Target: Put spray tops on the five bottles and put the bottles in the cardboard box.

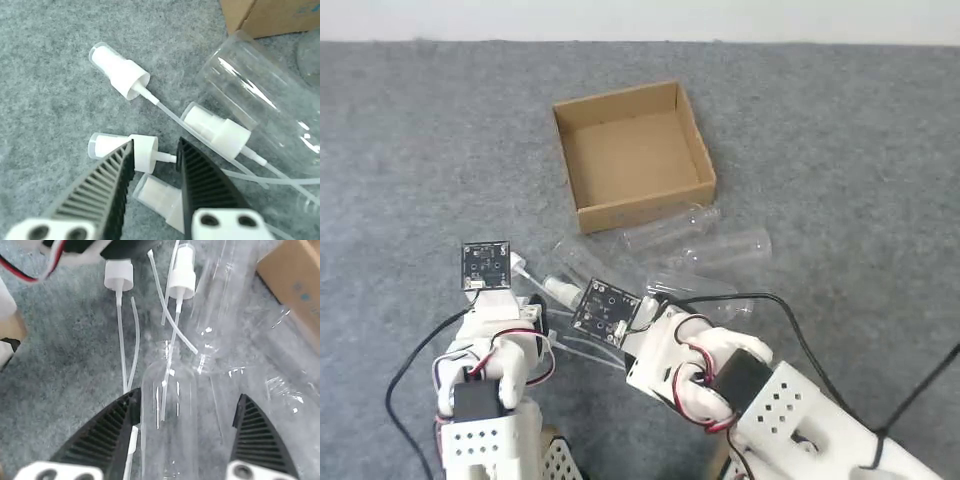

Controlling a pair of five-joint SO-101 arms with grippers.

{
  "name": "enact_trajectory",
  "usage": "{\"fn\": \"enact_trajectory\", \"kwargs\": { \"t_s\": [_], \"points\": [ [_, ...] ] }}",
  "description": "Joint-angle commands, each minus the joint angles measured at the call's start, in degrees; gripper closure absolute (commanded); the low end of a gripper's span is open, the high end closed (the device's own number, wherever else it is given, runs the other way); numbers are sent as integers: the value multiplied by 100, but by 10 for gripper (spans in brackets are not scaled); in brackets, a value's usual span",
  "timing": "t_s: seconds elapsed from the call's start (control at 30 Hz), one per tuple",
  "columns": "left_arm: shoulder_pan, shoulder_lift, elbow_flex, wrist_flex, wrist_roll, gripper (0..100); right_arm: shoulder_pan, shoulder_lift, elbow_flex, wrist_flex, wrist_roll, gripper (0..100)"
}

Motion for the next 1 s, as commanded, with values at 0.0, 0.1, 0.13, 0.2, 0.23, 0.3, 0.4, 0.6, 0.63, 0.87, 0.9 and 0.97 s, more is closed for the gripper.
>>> {"fn": "enact_trajectory", "kwargs": {
  "t_s": [0.0,0.1,0.13,0.2,0.23,0.3,0.4,0.6,0.63,0.87,0.9,0.97],
  "points": [
    [-18,-97,-84,0,-9,873,-48,57,-88,-127,-62,731],
    [-18,-97,-84,0,-9,873,-48,66,-88,-136,-70,731],
    [-18,-97,-84,0,-9,873,-48,92,-88,-136,-141,731],
    [-18,-97,-84,0,-9,873,-48,268,-97,-154,-369,731],
    [-18,-97,-84,0,-9,873,-48,418,-114,-154,-440,731],
    [-18,-97,-84,0,-9,873,-48,778,-158,-198,-448,729],
    [-18,-97,-84,0,-9,873,-48,1323,-299,-295,-457,729],
    [-18,-97,-84,0,-9,873,-48,2211,-721,-312,-457,729],
    [-18,-97,-84,0,-9,873,-40,2325,-765,-312,-457,729],
    [-18,-97,-84,0,-9,873,-22,3011,-1020,-321,-448,731],
    [-18,-97,-84,0,-9,873,-22,3073,-1046,-321,-448,731],
    [-18,-97,-84,0,-9,873,-22,3169,-1073,-321,-448,732]
  ]
}}
